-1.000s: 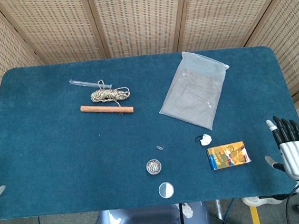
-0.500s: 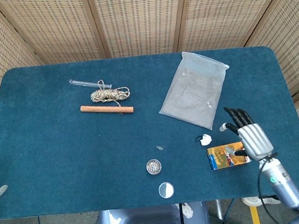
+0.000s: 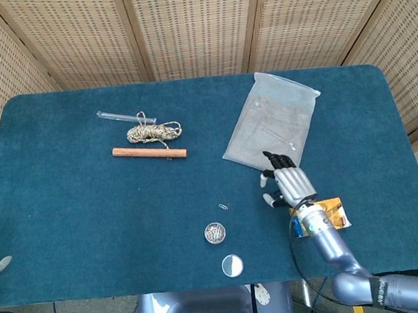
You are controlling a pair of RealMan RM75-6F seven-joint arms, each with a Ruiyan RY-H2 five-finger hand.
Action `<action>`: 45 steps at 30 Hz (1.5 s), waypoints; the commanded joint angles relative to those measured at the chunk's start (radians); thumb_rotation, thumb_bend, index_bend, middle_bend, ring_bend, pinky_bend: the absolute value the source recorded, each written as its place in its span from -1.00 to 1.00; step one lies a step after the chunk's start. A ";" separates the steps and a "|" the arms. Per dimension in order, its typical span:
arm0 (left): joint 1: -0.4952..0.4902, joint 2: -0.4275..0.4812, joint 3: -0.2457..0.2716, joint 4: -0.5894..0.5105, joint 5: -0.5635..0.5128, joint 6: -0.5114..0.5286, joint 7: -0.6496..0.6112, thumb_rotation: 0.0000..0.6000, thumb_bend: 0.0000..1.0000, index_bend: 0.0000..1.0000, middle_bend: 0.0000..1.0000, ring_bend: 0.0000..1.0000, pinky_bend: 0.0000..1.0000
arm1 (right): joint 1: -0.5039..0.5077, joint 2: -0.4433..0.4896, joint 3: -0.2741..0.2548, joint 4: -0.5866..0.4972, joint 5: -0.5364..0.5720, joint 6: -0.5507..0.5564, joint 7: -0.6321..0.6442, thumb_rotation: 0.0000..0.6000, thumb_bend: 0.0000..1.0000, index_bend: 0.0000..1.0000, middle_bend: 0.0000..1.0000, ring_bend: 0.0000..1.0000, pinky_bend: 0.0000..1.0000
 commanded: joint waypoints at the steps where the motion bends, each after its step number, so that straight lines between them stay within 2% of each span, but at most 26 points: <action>1: -0.004 -0.001 0.001 0.002 -0.004 -0.010 0.001 1.00 -1.00 -1.00 -1.00 -1.00 -1.00 | 0.053 -0.086 -0.007 0.046 0.070 -0.008 -0.088 1.00 -0.32 -0.03 -1.00 -1.00 -1.00; 10: -0.009 -0.007 0.002 0.001 -0.009 -0.019 0.018 1.00 -1.00 -1.00 -1.00 -1.00 -1.00 | 0.108 -0.233 -0.010 0.167 0.136 0.012 -0.169 1.00 -0.30 -0.03 -1.00 -1.00 -1.00; 17: -0.012 -0.014 0.006 0.000 -0.007 -0.023 0.038 1.00 -1.00 -1.00 -1.00 -1.00 -1.00 | 0.131 -0.295 0.013 0.217 0.180 0.021 -0.187 1.00 -0.30 -0.03 -1.00 -1.00 -1.00; 21: -0.012 -0.016 0.008 0.001 -0.008 -0.024 0.040 1.00 -1.00 -1.00 -1.00 -1.00 -1.00 | 0.141 -0.337 0.009 0.259 0.184 0.016 -0.190 1.00 -0.31 -0.03 -1.00 -1.00 -1.00; 45: -0.015 -0.014 0.006 0.003 -0.015 -0.029 0.034 1.00 -1.00 -1.00 -1.00 -1.00 -1.00 | 0.147 -0.408 0.002 0.356 0.133 -0.001 -0.179 1.00 -0.31 -0.03 -1.00 -1.00 -1.00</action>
